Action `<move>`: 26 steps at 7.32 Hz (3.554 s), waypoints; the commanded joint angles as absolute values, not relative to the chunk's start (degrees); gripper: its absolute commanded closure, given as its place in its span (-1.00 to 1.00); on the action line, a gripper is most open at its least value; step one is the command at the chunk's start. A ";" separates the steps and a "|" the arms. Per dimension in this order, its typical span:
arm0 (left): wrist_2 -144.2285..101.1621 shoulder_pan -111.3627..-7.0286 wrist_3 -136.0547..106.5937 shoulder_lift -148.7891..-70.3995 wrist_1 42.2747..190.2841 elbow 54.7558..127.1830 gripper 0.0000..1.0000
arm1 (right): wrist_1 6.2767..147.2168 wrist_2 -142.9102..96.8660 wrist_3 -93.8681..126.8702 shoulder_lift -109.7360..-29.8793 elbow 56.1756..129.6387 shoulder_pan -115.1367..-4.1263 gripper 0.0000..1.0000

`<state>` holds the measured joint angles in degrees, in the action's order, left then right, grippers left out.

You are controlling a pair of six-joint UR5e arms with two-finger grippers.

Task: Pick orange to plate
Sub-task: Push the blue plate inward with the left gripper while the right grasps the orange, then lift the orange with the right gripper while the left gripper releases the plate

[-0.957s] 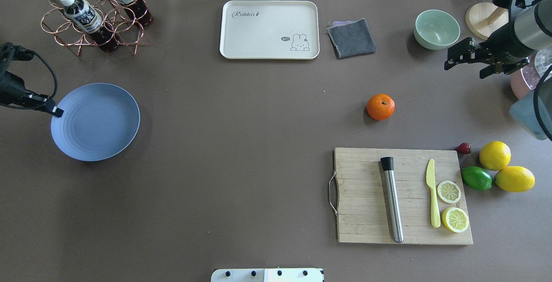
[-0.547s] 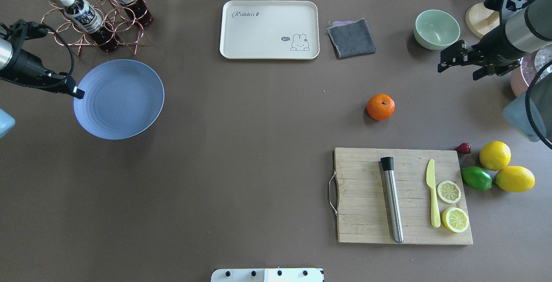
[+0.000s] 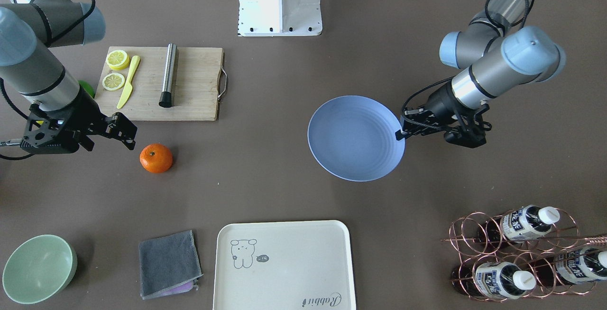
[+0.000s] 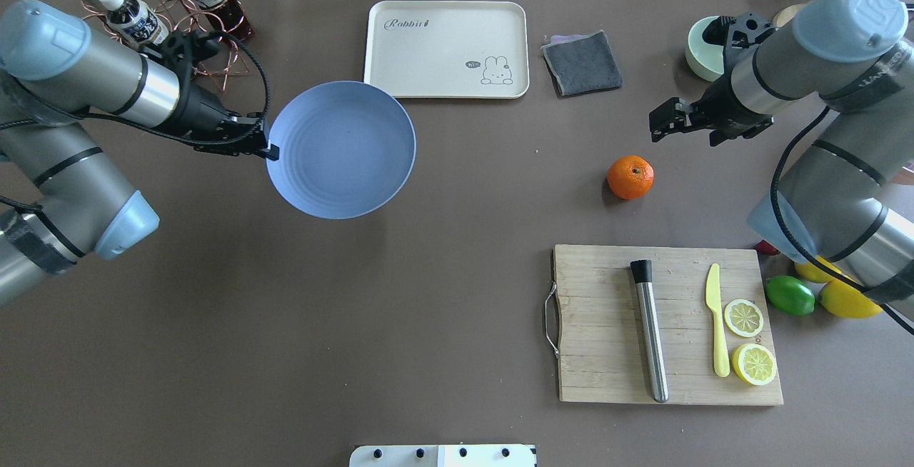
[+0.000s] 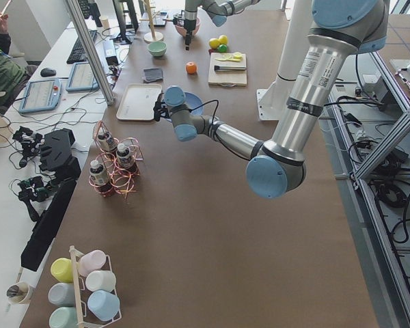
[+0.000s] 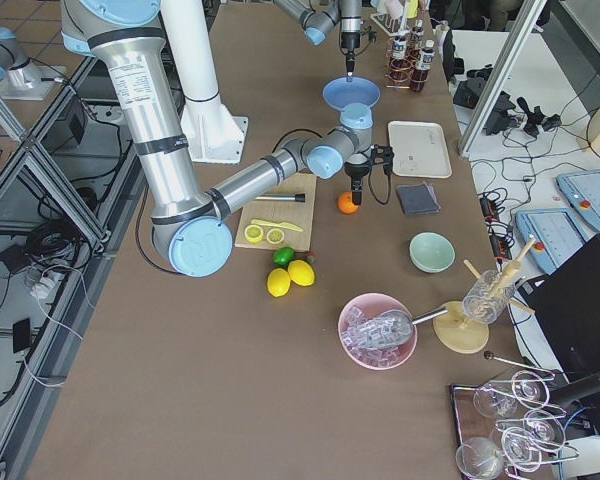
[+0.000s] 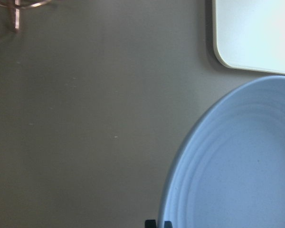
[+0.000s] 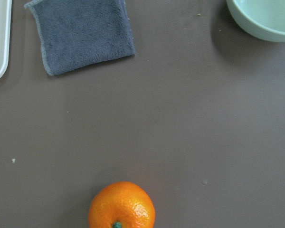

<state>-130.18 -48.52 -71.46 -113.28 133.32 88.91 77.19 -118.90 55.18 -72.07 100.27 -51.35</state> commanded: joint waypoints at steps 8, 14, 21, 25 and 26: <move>-118.04 -38.67 -78.40 -123.13 124.72 89.65 1.00 | 77.17 -115.05 57.38 -64.77 88.07 -44.39 -1.00; -109.96 -32.27 -78.14 -123.40 124.72 87.81 1.00 | 77.17 -115.31 57.66 -64.60 87.97 -44.81 1.00; -107.67 -31.63 -75.15 -121.74 125.15 88.05 -0.96 | 77.43 -119.18 60.10 -64.34 94.91 -48.61 1.00; -110.04 -39.44 -64.01 -117.71 123.58 92.62 -0.96 | 77.87 -111.48 68.11 -60.57 97.03 -39.58 1.00; -111.95 -42.33 -56.33 -117.51 120.09 93.25 -0.96 | 77.87 -108.49 70.46 -60.03 97.03 -36.24 1.00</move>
